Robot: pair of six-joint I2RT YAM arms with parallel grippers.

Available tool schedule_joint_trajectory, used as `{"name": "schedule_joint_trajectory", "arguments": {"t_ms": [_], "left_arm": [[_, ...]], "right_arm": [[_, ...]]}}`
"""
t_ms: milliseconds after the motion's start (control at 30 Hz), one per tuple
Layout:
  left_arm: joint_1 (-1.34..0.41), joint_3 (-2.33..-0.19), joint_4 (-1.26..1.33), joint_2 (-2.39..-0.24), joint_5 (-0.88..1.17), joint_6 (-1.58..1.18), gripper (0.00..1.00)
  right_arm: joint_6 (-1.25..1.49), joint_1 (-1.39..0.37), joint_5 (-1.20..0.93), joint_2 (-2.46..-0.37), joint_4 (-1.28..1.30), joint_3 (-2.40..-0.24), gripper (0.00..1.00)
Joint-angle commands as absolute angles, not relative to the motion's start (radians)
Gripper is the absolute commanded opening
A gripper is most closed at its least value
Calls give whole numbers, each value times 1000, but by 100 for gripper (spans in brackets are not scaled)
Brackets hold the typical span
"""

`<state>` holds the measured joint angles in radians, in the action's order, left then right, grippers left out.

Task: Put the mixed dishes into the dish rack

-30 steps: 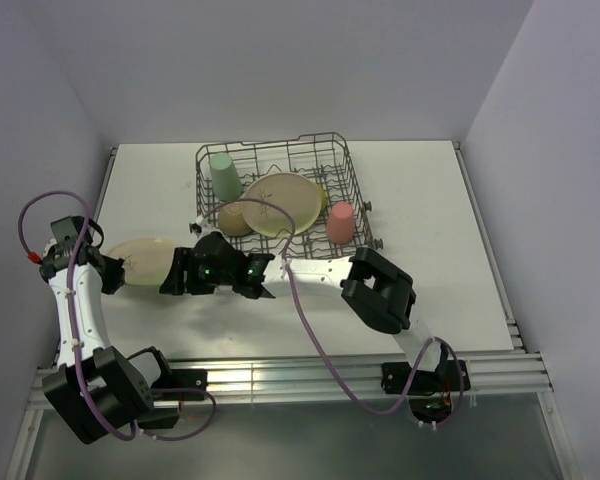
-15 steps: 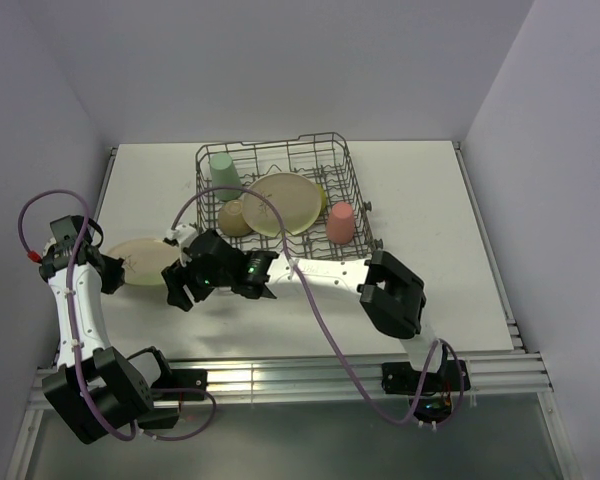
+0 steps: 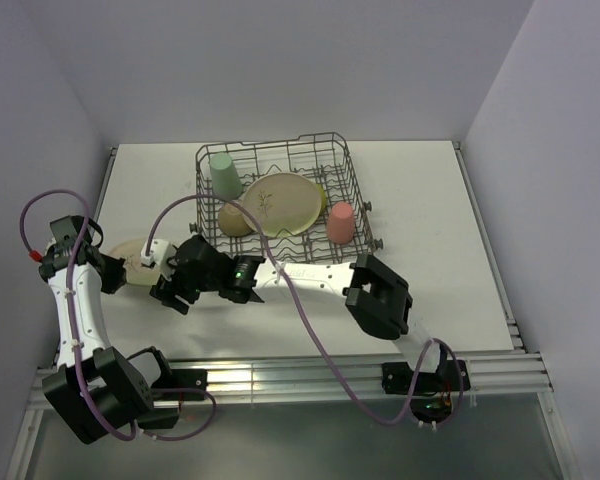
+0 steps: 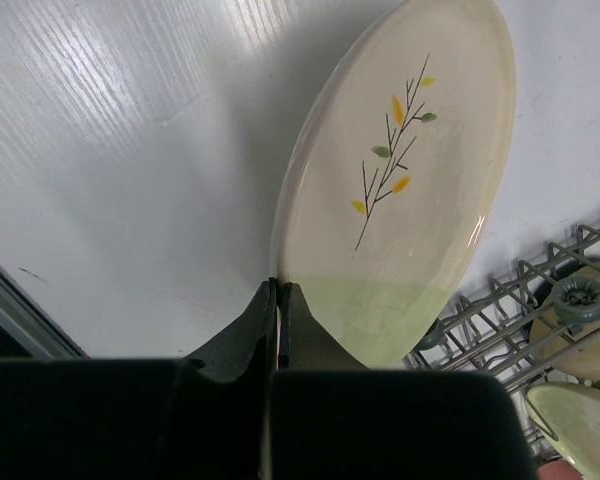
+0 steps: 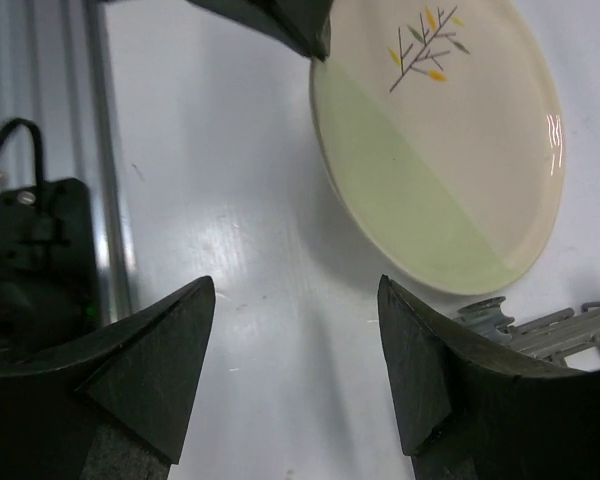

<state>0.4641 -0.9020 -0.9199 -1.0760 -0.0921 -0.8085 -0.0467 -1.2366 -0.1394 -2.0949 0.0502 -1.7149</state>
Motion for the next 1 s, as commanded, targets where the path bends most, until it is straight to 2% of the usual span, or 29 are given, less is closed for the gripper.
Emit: {"name": "schedule_joint_trajectory", "arguments": {"t_ms": [0, 600, 967], "left_arm": [[468, -957, -894, -1055, -54, -799, 0], [468, -965, -927, -1026, -38, -784, 0], [466, -965, -930, -1019, -12, -779, 0]], "right_arm": [[-172, -1242, -88, -2146, 6, -1755, 73], [-322, -1272, 40, -2299, -63, -1913, 72], [-377, -1282, 97, -2437, 17, -2097, 72]]}}
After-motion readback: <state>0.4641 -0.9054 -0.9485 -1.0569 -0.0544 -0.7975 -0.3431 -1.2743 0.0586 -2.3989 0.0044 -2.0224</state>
